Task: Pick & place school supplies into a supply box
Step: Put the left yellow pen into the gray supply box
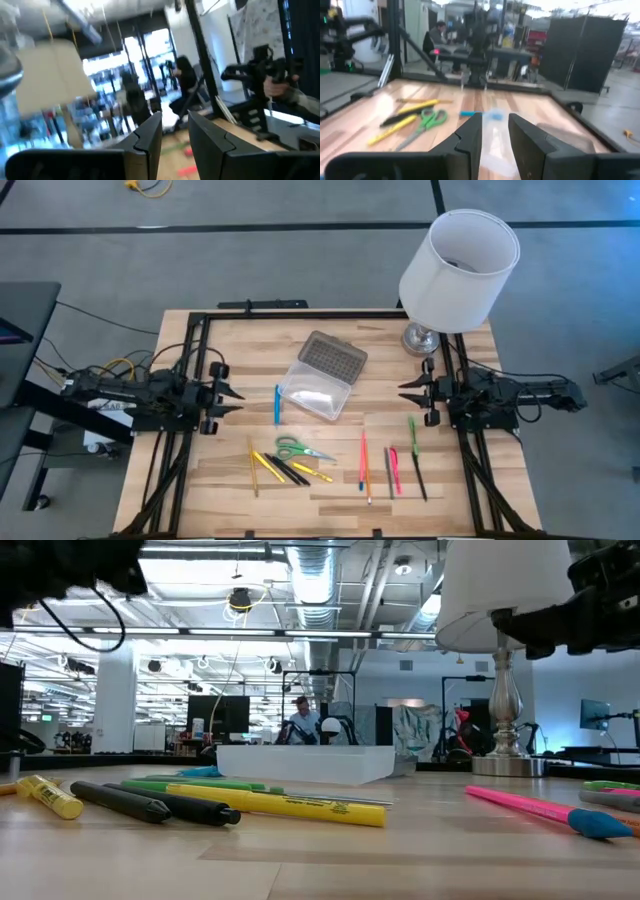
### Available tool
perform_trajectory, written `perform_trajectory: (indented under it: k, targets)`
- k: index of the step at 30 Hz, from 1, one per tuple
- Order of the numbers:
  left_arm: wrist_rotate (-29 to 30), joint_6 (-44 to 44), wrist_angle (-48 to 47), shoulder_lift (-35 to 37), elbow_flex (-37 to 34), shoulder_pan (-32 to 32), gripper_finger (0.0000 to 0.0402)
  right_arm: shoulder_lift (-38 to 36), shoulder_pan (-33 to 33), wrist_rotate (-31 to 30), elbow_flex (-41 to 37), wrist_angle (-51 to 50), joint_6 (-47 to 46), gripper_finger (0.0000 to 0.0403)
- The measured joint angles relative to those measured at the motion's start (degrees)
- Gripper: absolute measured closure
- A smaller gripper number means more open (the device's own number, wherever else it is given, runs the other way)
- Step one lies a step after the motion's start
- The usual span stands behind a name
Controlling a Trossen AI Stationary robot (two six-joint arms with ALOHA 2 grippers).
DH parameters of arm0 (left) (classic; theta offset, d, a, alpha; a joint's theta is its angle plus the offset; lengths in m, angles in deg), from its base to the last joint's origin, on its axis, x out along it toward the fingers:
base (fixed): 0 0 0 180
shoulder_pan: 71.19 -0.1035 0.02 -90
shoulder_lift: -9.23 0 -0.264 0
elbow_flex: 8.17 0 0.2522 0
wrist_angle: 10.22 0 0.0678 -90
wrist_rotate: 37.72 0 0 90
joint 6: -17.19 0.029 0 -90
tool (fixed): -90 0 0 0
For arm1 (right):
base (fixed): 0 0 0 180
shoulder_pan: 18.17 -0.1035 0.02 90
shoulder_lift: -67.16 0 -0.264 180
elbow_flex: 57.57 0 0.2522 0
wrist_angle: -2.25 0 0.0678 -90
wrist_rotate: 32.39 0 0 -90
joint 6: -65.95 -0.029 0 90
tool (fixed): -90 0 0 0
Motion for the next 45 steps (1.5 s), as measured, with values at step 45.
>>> perform_trajectory:
  k: [45]
  targets:
    - [44.7,-32.4,-35.7,-76.1,37.7,37.8,0.0310,0.0,-0.1,0.1,0.0,4.9,3.7,0.0310]
